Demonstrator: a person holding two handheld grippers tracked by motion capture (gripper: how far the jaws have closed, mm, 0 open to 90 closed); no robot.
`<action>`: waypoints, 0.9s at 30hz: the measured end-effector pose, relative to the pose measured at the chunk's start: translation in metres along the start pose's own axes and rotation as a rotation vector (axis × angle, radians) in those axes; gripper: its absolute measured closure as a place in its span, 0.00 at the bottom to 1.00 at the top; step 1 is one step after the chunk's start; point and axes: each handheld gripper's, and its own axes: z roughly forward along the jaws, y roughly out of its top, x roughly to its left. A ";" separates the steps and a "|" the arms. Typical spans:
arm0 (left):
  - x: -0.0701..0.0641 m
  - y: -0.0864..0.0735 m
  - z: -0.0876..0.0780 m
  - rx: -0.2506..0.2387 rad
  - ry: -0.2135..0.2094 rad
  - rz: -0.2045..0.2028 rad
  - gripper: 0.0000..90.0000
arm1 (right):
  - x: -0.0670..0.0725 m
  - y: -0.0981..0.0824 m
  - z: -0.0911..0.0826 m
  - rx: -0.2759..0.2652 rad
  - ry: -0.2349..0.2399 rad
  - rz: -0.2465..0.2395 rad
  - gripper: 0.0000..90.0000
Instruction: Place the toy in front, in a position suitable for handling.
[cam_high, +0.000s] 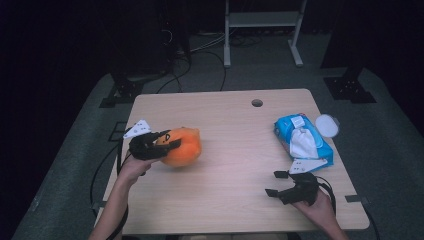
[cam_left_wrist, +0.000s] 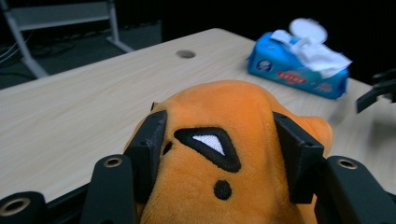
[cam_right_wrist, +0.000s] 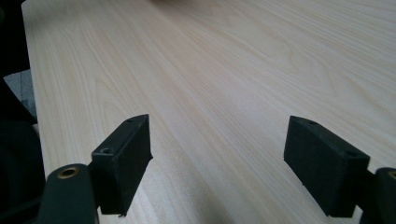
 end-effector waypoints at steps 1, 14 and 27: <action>-0.004 0.002 0.003 -0.012 -0.012 0.001 0.48 | 0.000 0.000 0.000 0.001 0.000 0.000 0.24; -0.057 0.013 0.052 -0.011 -0.168 0.061 0.48 | -0.003 0.000 -0.007 -0.032 -0.016 0.008 0.25; -0.090 -0.001 0.084 0.043 -0.227 0.105 0.48 | -0.007 -0.001 -0.014 -0.056 -0.035 0.022 0.25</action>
